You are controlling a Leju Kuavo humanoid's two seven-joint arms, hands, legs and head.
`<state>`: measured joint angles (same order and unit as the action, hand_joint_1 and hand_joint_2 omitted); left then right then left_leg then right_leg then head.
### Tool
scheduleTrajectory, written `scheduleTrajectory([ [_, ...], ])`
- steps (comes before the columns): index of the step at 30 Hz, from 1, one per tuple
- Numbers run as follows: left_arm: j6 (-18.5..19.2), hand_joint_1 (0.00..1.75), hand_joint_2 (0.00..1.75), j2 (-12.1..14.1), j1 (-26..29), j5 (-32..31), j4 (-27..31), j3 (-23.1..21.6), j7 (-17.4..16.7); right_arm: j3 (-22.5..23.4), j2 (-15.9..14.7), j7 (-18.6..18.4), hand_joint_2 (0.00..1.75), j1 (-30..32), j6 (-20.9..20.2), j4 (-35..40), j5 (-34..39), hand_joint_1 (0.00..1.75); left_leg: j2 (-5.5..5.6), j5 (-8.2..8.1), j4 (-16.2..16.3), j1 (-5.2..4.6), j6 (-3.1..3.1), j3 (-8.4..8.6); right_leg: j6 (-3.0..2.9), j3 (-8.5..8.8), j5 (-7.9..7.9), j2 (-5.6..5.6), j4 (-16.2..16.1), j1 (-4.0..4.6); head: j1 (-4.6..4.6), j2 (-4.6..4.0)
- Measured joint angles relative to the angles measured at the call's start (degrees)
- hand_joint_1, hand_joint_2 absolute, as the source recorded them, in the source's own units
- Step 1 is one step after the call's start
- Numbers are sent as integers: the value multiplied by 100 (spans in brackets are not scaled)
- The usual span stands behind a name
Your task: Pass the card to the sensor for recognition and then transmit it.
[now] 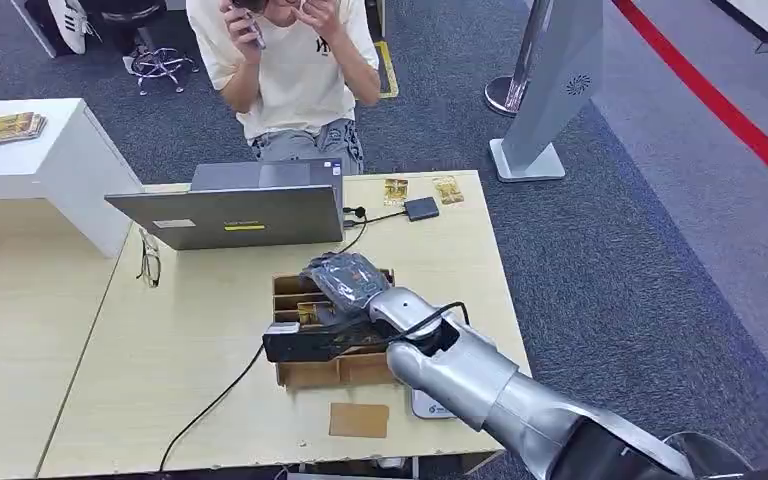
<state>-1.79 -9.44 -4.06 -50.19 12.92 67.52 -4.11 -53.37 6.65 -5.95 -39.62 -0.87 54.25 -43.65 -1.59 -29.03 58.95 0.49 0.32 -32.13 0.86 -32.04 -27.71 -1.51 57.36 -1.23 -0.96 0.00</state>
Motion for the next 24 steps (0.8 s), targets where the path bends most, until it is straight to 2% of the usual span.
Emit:
scheduleTrajectory([
  [13,2,0,0,-4,0,18,0,9,2,-168,2,39,175,-106,-70,-107,-67,65,0,0,0,0,0,1,0,1,0,0,0,0,0,0],
  [19,4,0,0,-20,0,48,0,37,20,-299,2,70,175,-200,-146,-162,-116,75,0,0,0,0,0,1,0,1,0,0,0,0,0,0],
  [24,4,0,0,-26,1,83,0,61,53,-431,2,79,175,-284,-184,-212,-118,77,0,0,0,0,0,1,0,1,0,0,0,0,0,0],
])
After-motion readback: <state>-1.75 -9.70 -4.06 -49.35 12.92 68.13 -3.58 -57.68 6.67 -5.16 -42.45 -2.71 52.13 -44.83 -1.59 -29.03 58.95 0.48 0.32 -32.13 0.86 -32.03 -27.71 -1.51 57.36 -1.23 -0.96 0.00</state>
